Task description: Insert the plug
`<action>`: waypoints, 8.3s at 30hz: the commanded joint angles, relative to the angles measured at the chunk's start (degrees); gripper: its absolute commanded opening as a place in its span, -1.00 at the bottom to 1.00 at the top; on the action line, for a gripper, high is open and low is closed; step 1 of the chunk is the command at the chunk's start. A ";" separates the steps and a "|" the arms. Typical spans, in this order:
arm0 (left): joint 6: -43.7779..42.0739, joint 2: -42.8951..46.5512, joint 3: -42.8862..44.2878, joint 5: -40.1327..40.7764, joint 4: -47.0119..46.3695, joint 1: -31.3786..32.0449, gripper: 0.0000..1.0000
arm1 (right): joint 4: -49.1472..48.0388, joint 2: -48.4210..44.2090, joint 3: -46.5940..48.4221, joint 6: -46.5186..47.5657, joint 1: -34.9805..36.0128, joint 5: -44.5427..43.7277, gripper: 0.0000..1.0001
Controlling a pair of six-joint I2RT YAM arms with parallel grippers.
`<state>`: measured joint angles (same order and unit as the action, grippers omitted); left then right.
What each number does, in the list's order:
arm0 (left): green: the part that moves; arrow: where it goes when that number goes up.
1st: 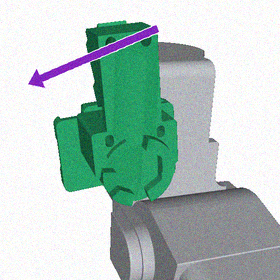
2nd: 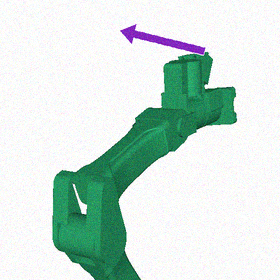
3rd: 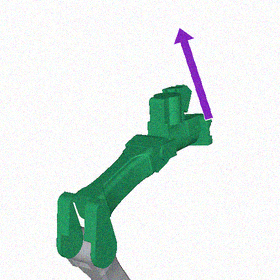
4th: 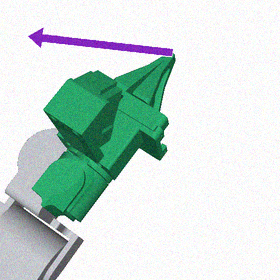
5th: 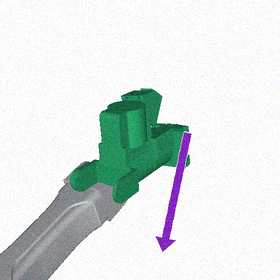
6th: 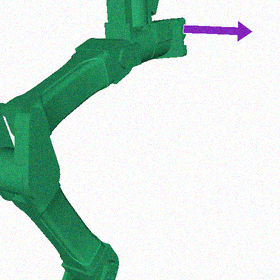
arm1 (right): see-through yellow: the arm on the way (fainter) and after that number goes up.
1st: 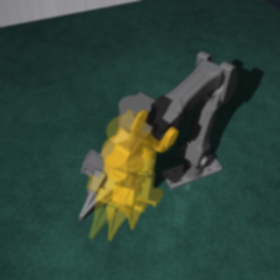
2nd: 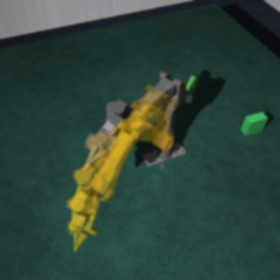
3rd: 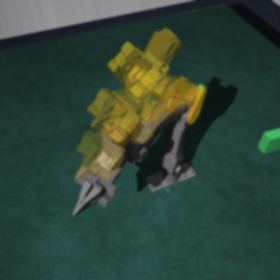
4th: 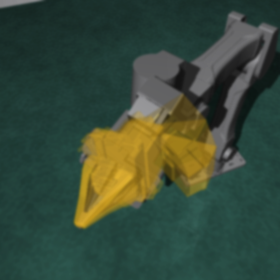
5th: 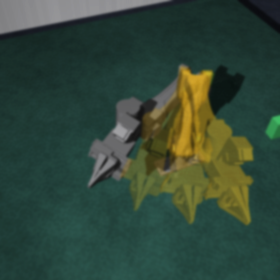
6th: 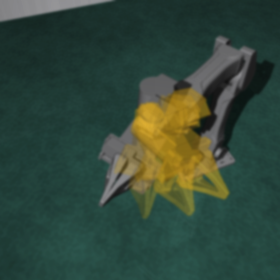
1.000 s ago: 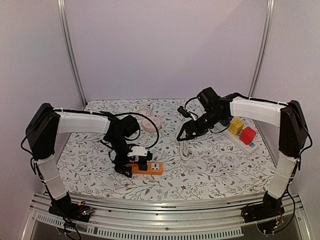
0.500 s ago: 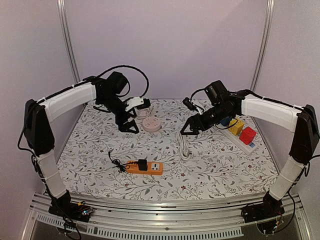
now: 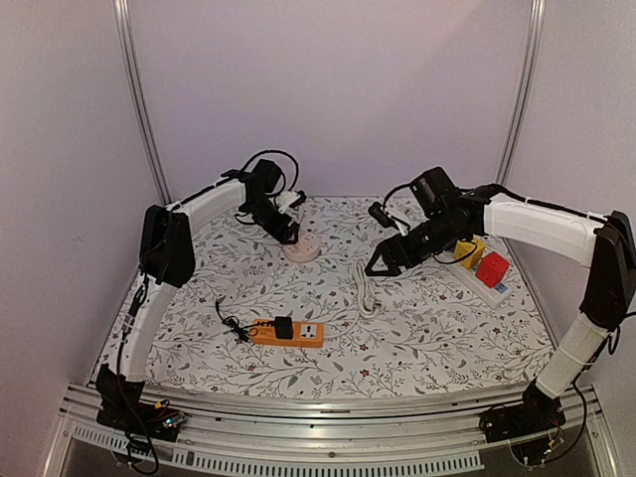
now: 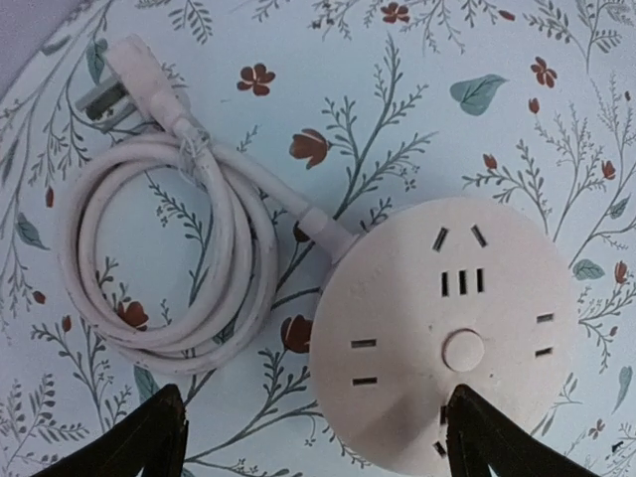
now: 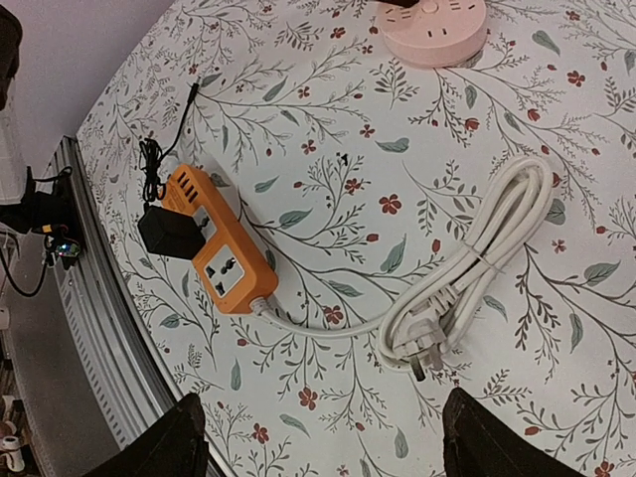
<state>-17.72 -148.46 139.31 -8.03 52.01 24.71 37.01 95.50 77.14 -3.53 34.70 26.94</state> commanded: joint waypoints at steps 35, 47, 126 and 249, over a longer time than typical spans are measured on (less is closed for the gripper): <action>-15.27 6.33 -9.43 -23.32 15.34 17.03 0.41 | -5.76 -3.03 -3.23 -13.78 -3.51 -17.72 0.57; -12.81 26.19 -22.88 -23.52 13.33 11.19 0.75 | -17.02 21.13 9.45 -26.11 -6.49 -10.11 0.26; -15.53 34.96 -16.58 -18.76 8.99 19.32 0.99 | -36.51 -14.38 -5.43 -14.61 3.27 5.68 -0.93; -28.56 49.63 -79.52 -0.22 -18.75 14.81 0.99 | -6.48 -47.19 -11.50 -10.32 9.81 -25.62 -1.00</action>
<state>-46.06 -97.23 62.04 -9.54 39.20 38.65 32.21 50.26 65.10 -14.26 44.60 2.85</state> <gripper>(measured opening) 0.995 0.301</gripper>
